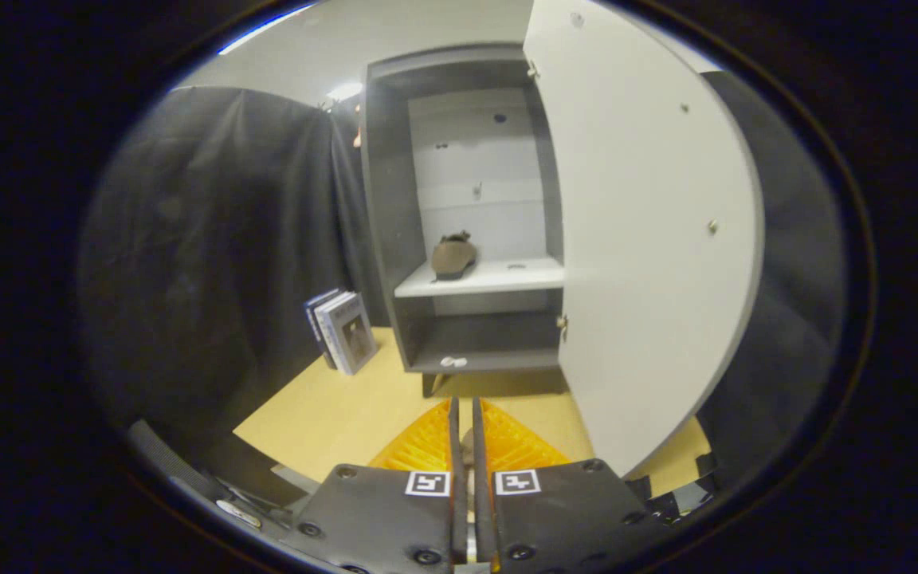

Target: Open the shoe cabinet door, grab the shoes and put them into the shoe cabinet, then close the shoe cabinet door.

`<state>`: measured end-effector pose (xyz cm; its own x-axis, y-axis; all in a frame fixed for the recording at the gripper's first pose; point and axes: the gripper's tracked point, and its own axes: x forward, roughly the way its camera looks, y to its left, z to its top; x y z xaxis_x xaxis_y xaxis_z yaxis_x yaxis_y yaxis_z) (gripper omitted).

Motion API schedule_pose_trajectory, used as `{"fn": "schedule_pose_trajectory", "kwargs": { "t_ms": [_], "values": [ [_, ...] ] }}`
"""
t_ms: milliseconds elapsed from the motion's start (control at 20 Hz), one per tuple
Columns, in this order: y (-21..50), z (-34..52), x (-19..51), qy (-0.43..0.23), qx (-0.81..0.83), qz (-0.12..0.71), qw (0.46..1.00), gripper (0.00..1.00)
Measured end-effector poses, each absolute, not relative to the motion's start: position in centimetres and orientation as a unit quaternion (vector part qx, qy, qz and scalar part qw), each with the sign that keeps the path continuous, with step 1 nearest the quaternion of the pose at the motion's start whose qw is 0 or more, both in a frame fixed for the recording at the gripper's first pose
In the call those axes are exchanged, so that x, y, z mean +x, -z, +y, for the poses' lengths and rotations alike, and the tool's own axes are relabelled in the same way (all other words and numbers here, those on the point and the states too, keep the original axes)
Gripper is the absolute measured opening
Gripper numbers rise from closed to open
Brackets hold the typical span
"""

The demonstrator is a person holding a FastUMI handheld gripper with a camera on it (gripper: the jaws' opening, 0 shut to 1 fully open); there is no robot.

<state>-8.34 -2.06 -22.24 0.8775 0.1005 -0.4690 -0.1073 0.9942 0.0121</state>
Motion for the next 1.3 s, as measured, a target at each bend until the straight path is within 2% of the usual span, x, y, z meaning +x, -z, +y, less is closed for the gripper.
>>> {"fn": "schedule_pose_trajectory", "kwargs": {
  "t_ms": [250,350,500,550,900,1300],
  "values": [
    [31.0,-0.3,-7.7,-0.054,-0.011,0.326,0.944,0.06],
    [33.3,0.2,-7.4,-0.052,-0.009,0.348,0.936,0.13],
    [36.4,0.1,-6.4,-0.039,-0.016,0.373,0.927,0.11],
    [37.6,-0.3,-6.3,-0.031,-0.021,0.382,0.924,0.16],
    [44.2,-1.6,-4.4,0.003,-0.036,0.439,0.898,0.26],
    [50.4,-3.0,-3.8,0.017,-0.057,0.504,0.862,0.26]
  ]
}}
